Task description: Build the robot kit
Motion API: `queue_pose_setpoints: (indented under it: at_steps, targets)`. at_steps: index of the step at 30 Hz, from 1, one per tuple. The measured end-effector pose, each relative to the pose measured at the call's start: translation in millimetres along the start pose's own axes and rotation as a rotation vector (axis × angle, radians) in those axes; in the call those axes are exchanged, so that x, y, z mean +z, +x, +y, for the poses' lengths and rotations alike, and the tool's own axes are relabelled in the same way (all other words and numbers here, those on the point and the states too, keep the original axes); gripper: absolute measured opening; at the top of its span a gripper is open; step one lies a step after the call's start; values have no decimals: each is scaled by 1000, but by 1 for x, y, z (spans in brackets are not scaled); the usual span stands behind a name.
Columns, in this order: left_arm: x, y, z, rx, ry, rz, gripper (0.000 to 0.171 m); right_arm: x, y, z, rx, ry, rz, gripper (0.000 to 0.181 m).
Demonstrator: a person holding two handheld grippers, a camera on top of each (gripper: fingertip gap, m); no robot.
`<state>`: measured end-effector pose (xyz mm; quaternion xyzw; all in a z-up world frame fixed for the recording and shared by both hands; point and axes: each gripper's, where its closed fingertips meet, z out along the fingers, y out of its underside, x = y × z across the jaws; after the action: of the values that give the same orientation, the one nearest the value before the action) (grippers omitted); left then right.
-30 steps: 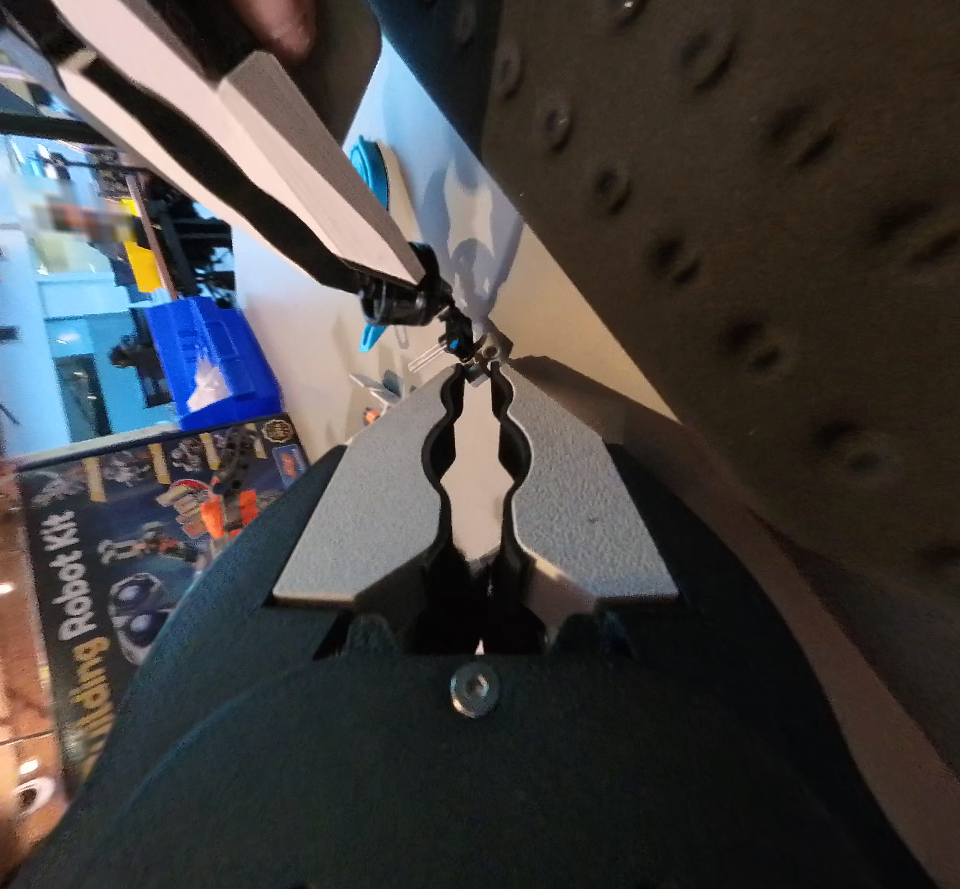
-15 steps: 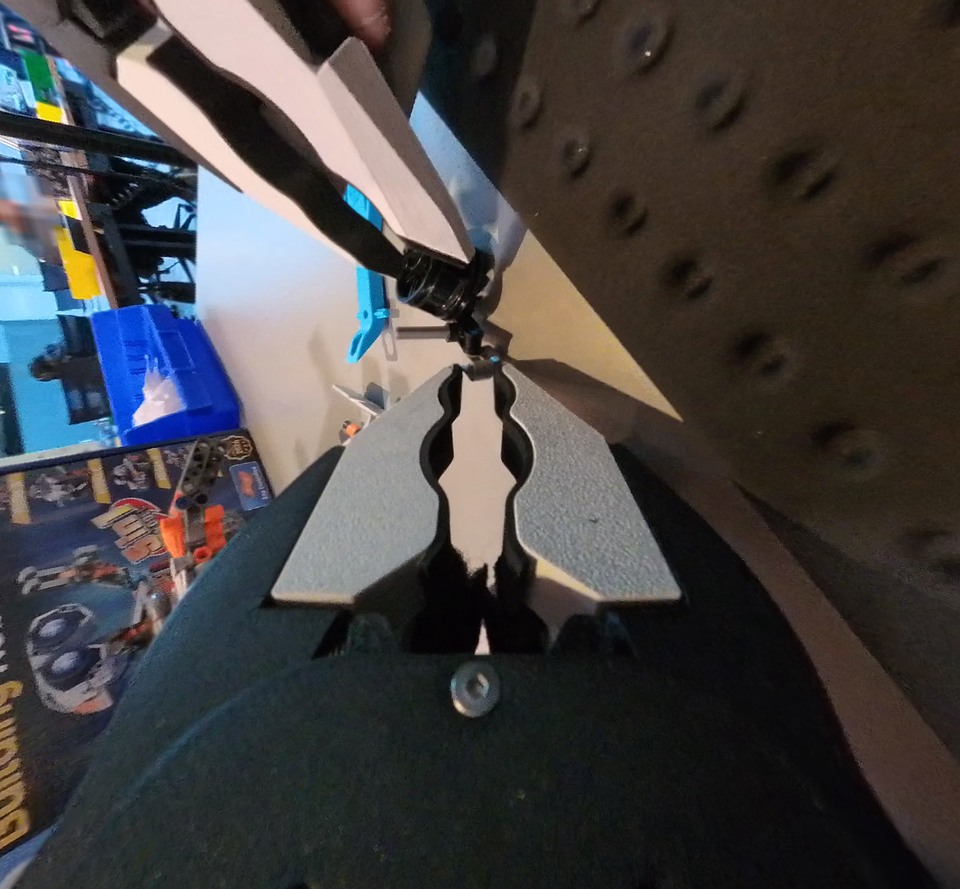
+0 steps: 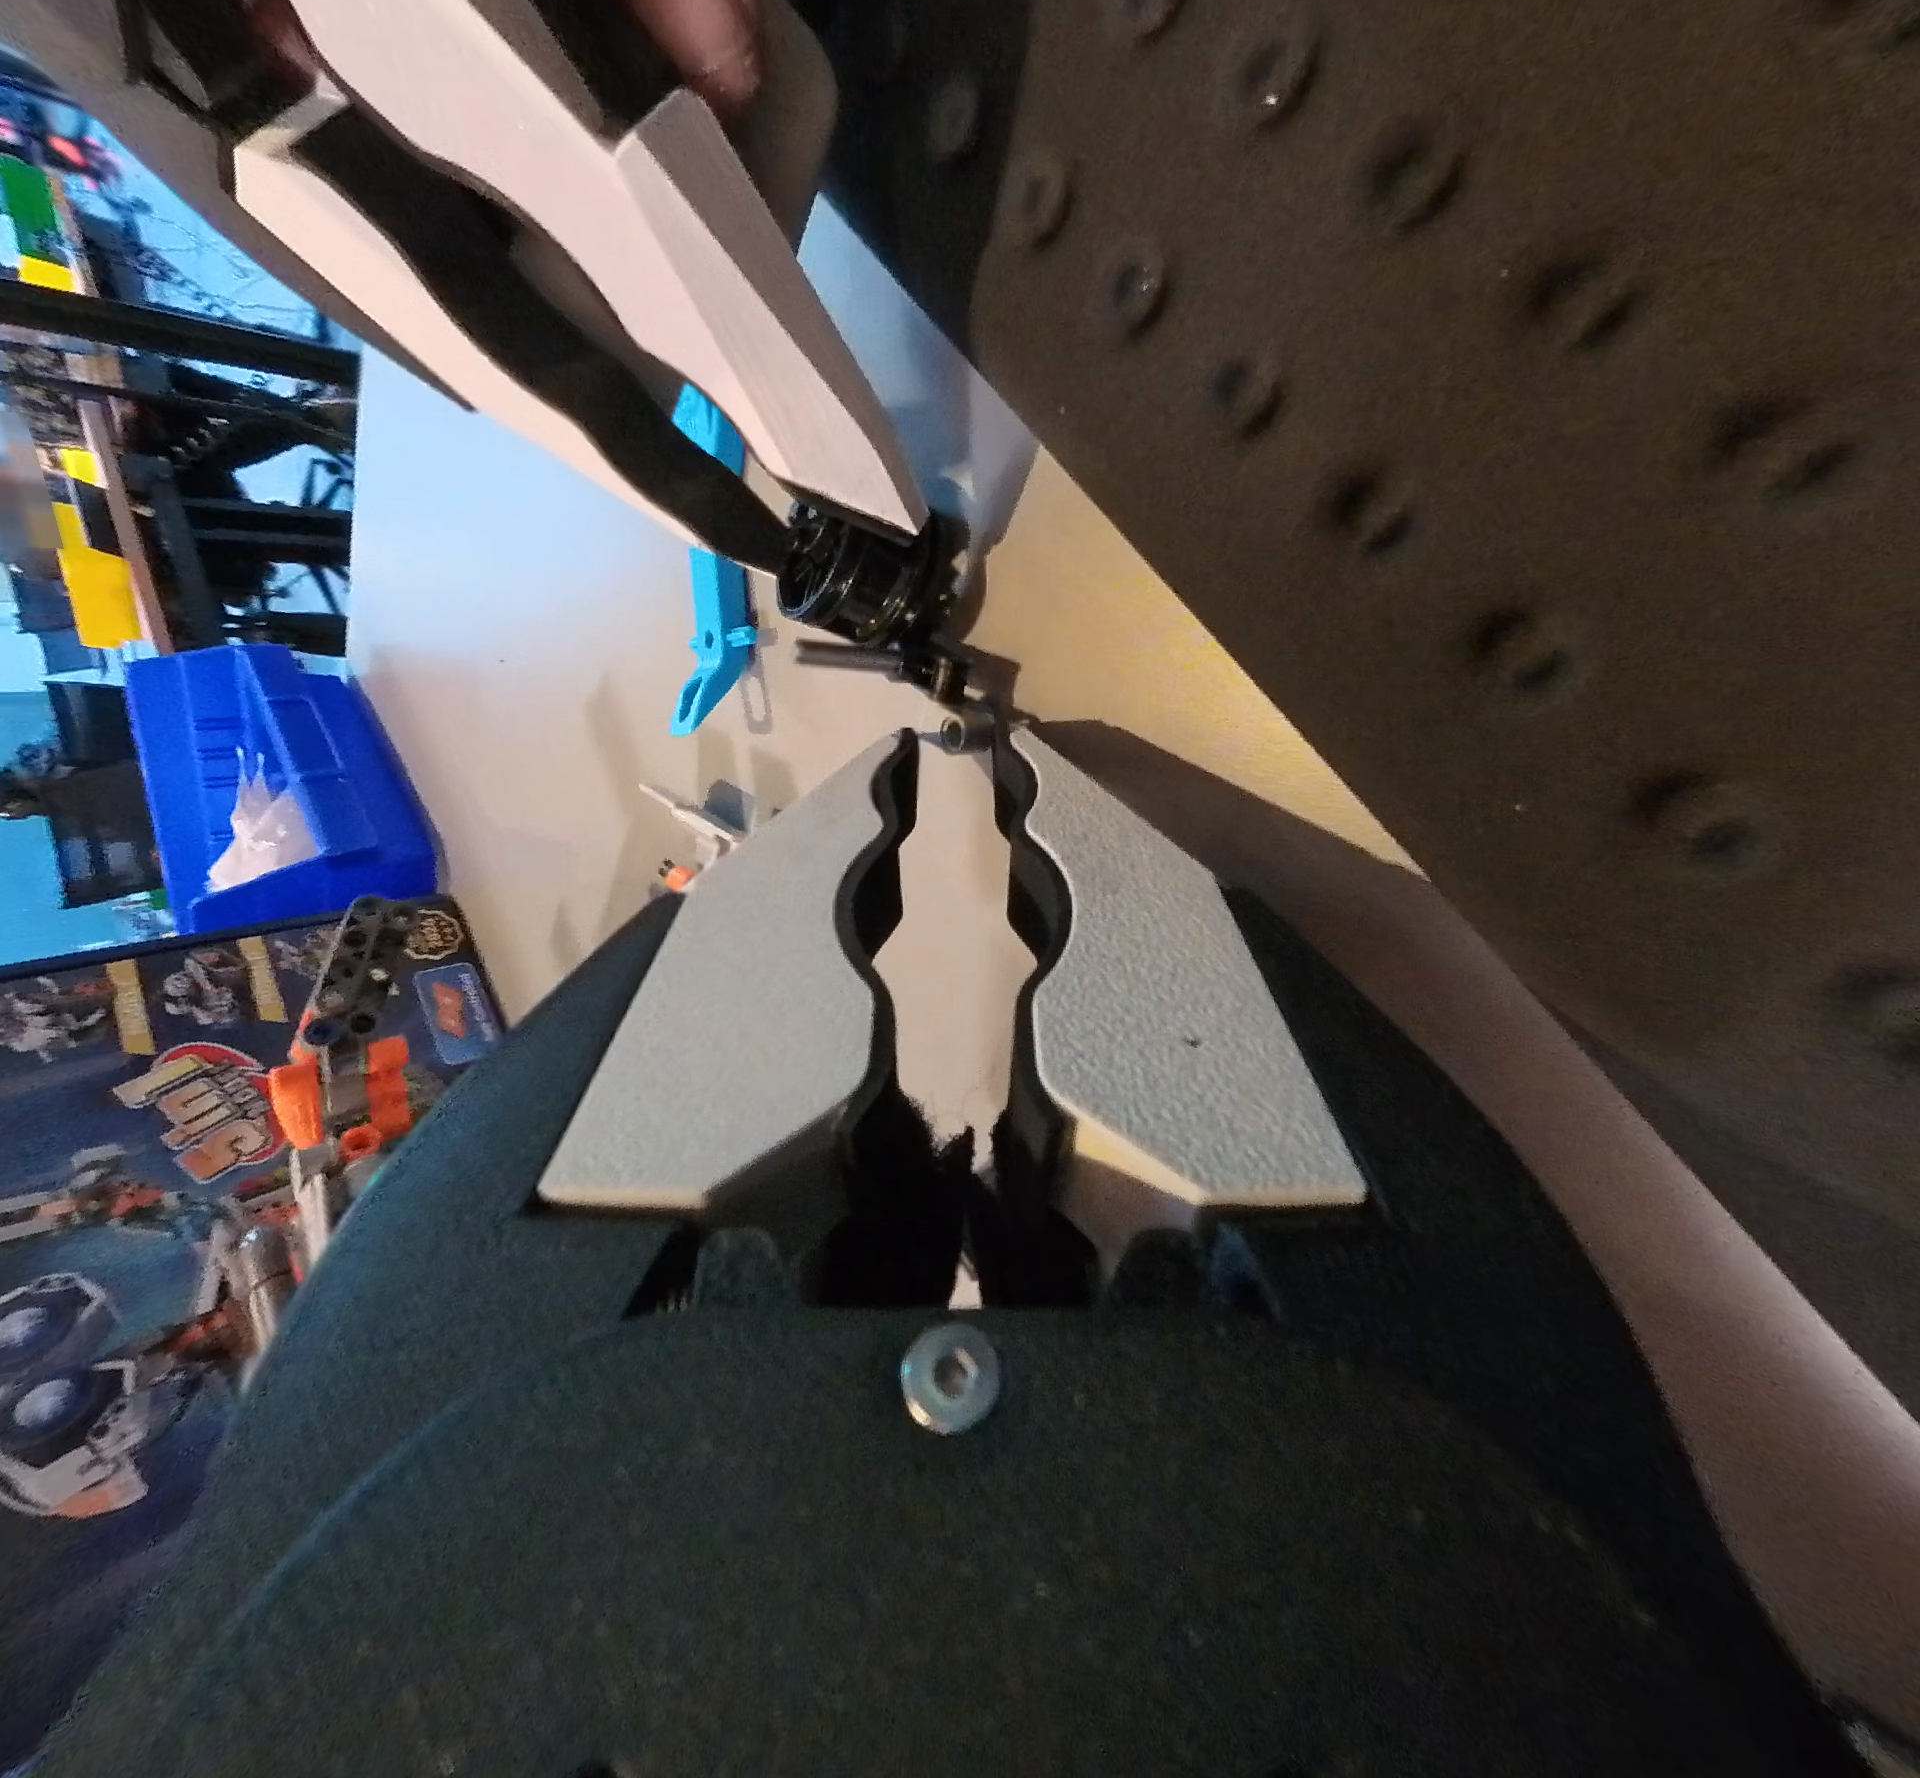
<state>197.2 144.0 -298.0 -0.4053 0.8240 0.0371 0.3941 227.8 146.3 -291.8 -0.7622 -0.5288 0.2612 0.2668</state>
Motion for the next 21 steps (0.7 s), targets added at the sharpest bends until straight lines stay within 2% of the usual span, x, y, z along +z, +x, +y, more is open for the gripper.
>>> queue_pose_setpoints:
  at_steps: [11, 21]
  targets:
    - [-1, 1, -7, 55, 18, 10, 10, 0, 0, 0, 7, -1, -17, 29]
    - [-2, 1, -9, -77, 35, 172, 9, 0, 0, 0, 10, 4, -23, 29]
